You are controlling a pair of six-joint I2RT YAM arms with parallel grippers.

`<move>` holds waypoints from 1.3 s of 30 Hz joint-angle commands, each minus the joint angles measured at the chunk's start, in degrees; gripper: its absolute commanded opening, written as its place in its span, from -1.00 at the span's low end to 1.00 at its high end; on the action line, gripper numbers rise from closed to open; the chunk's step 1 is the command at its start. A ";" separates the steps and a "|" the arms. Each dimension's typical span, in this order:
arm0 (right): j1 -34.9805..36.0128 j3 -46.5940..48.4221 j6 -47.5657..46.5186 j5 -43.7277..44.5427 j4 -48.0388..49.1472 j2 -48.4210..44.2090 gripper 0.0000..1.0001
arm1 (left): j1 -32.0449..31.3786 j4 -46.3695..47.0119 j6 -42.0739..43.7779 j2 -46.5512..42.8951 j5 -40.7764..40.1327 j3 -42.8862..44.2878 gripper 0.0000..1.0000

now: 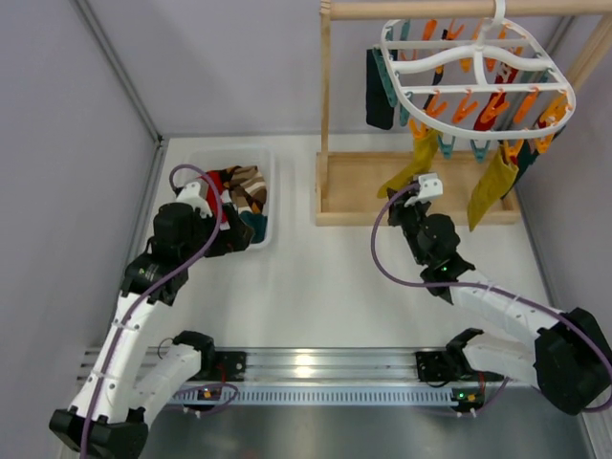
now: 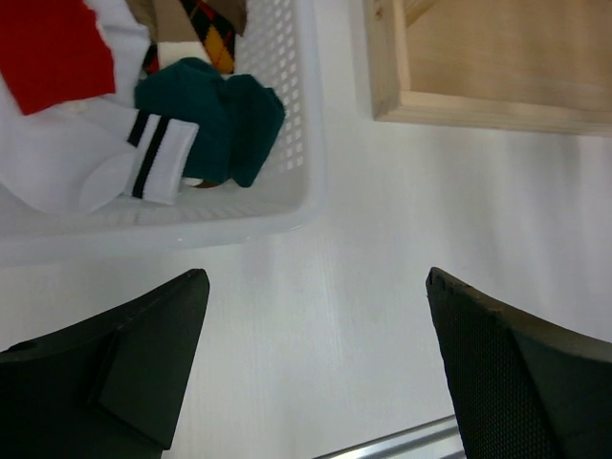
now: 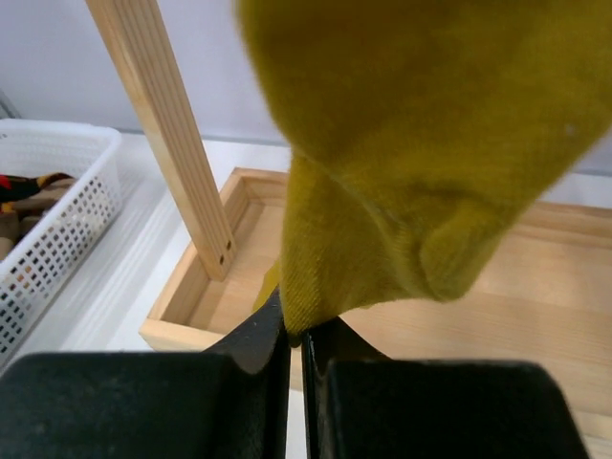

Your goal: Remove the socks clipped to the hanger

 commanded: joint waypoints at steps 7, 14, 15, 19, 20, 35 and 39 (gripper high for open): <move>-0.02 -6.46 6.13 -8.00 -1.82 -13.22 -1.00 | -13.69 18.15 -6.66 15.24 2.24 18.23 0.98; 1.30 -7.70 9.48 -9.05 -13.25 -21.92 -1.00 | -34.81 26.91 -3.74 33.65 -2.56 37.06 0.98; 1.83 -7.87 9.74 -9.40 -14.22 -23.41 -1.00 | -35.61 29.03 -3.83 34.97 -1.32 38.98 0.98; 2.53 -8.40 9.74 -9.93 -18.87 -26.76 -1.00 | -39.04 32.57 -4.09 43.30 -2.62 46.54 0.98; 2.71 -8.49 9.91 -9.67 -19.41 -27.46 -1.00 | -40.09 32.66 -4.01 44.81 -3.24 49.95 0.98; 3.24 -8.14 10.88 -8.17 -20.38 -27.12 -1.00 | -43.70 32.92 3.28 59.06 -13.34 65.45 0.85; 3.59 -8.22 11.41 -8.35 -20.64 -27.99 -1.00 | -43.79 33.01 5.83 61.08 -14.41 66.86 0.78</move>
